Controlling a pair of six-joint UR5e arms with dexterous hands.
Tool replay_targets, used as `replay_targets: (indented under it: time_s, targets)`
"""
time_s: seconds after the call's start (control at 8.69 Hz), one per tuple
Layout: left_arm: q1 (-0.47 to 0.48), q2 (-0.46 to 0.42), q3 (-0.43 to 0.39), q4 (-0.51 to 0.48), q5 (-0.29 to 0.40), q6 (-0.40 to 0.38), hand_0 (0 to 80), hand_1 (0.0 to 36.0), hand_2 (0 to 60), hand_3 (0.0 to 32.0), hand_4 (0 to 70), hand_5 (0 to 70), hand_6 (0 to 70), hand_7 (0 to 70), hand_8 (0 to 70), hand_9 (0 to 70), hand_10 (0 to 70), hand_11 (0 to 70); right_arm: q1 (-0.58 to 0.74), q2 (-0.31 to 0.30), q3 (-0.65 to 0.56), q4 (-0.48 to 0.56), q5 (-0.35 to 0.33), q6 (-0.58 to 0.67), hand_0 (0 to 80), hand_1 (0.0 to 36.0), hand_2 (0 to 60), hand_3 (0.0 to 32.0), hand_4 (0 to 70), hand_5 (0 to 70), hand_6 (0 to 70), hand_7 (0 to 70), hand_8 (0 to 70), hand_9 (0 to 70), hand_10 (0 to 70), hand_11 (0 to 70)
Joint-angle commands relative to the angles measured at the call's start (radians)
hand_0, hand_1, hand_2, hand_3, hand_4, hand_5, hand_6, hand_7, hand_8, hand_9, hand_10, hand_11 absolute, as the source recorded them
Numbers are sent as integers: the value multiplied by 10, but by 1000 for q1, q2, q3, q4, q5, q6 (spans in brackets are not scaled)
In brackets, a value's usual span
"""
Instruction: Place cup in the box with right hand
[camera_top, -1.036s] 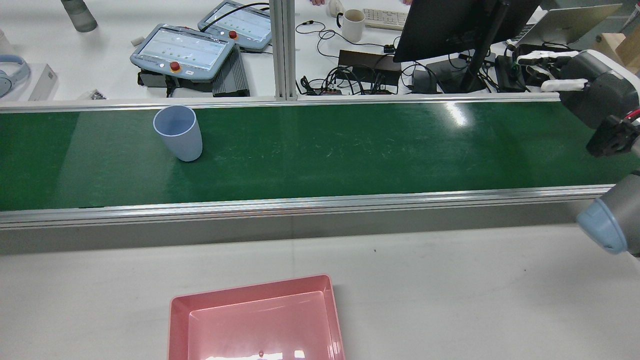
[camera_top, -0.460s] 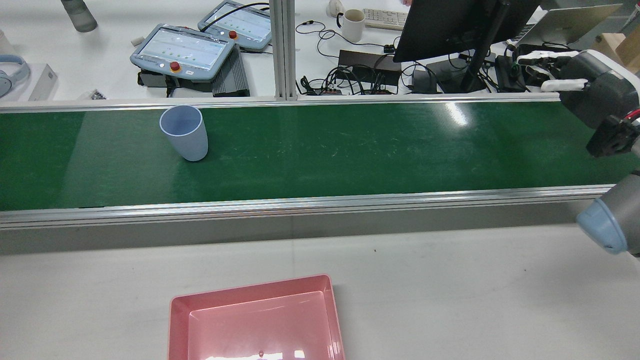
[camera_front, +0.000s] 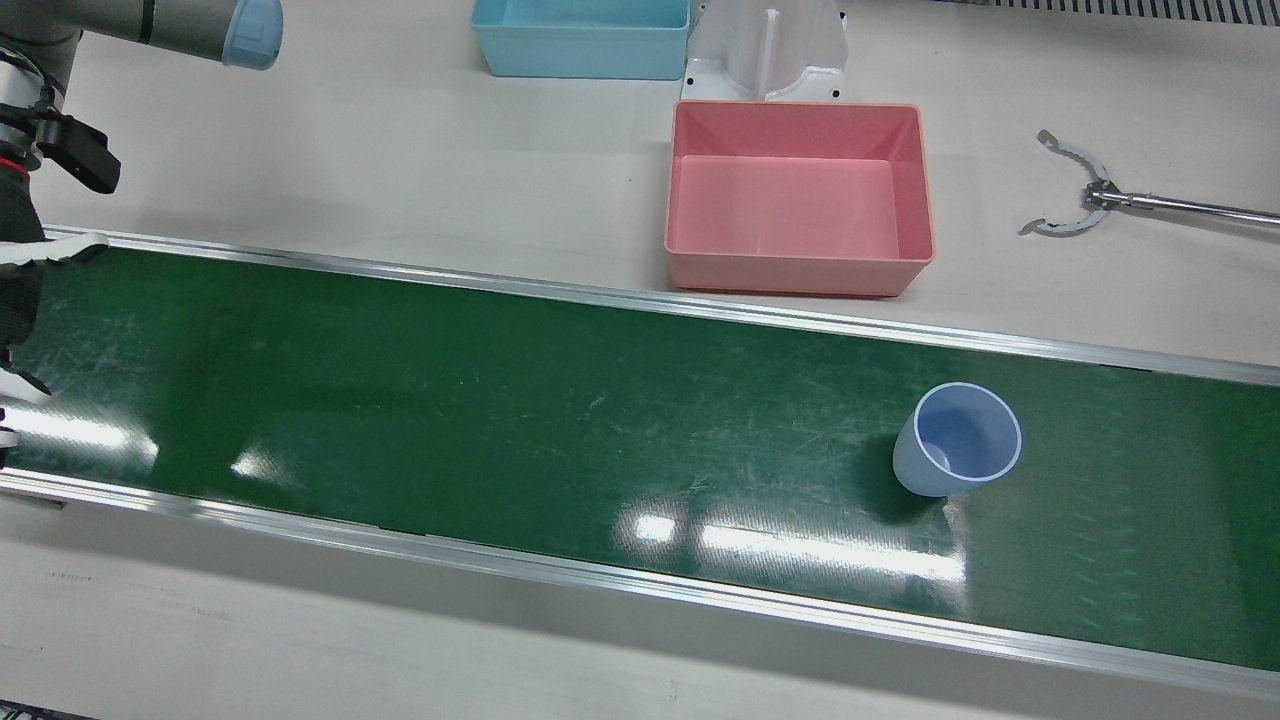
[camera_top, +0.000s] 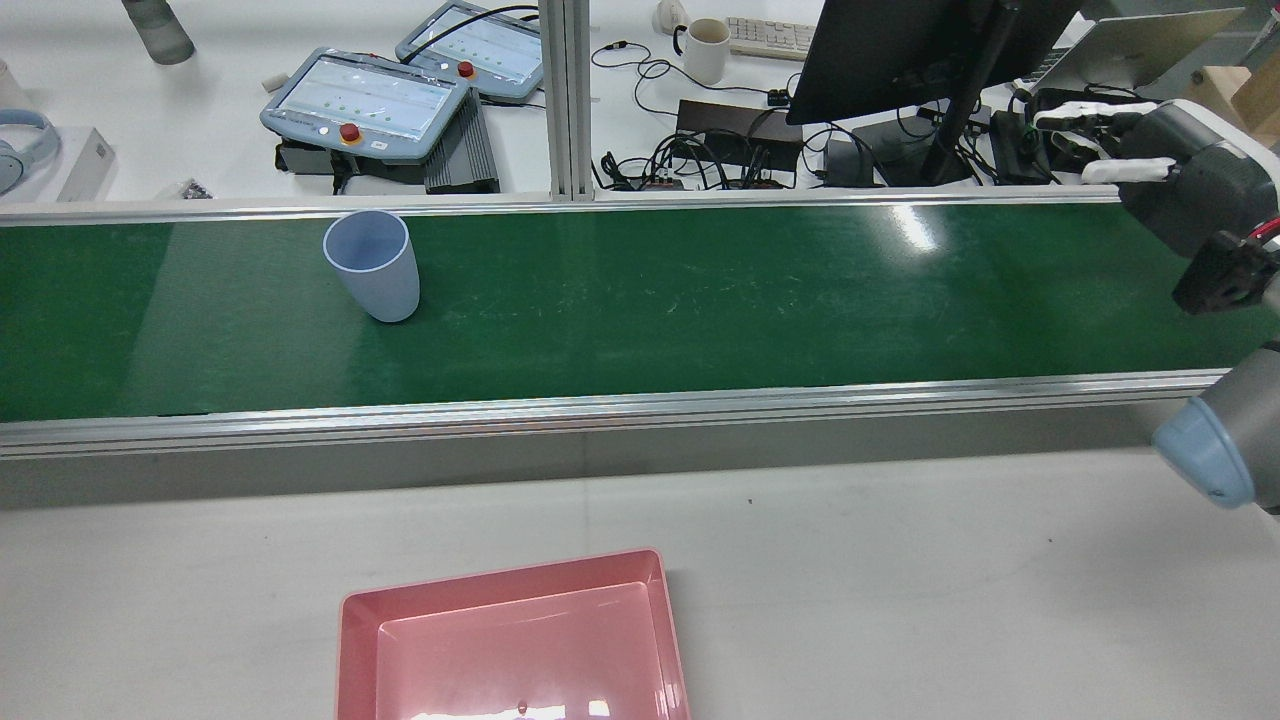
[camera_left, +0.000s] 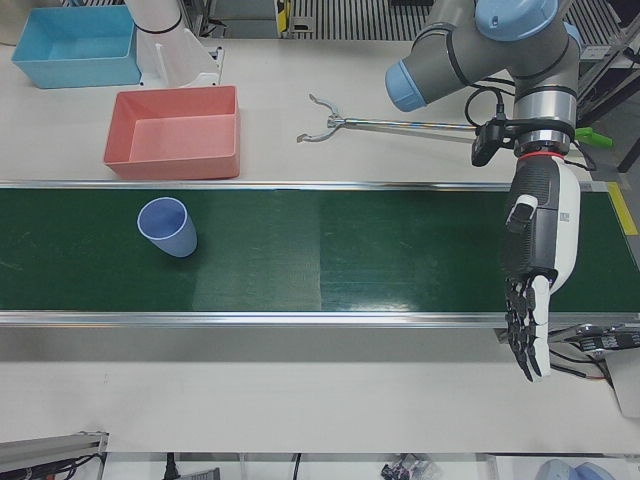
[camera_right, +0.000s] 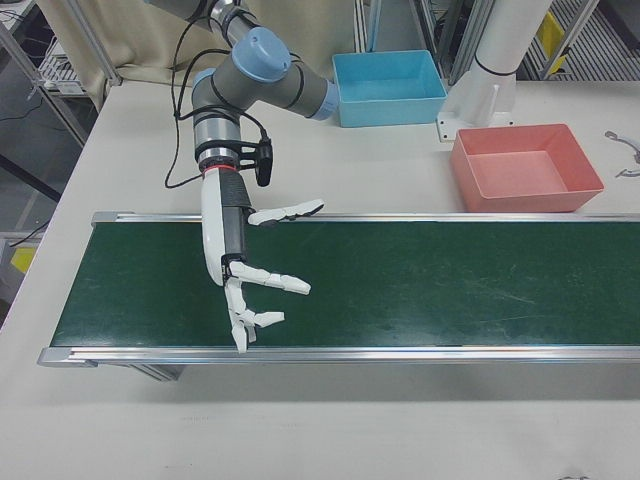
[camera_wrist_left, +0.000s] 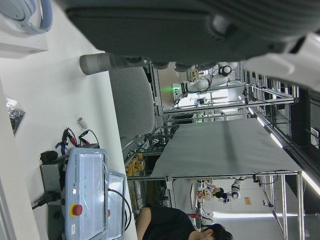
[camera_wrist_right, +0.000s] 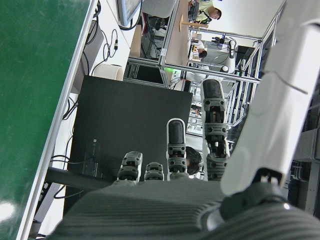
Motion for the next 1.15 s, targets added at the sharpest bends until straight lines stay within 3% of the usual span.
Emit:
replay_targets:
  time_s: [0.0, 1.04]
  targets:
    - [0, 0, 0, 0, 0, 0, 0, 0, 0, 0, 0, 0, 0, 0, 0, 0, 0, 0, 0, 0, -1, 0, 0, 0, 555, 94, 0, 0, 406, 45, 108, 463, 11, 87, 69, 115]
    - [0, 0, 0, 0, 0, 0, 0, 0, 0, 0, 0, 0, 0, 0, 0, 0, 0, 0, -9, 2, -2, 0, -11, 0, 557, 97, 0, 0, 402, 45, 107, 459, 11, 81, 68, 114]
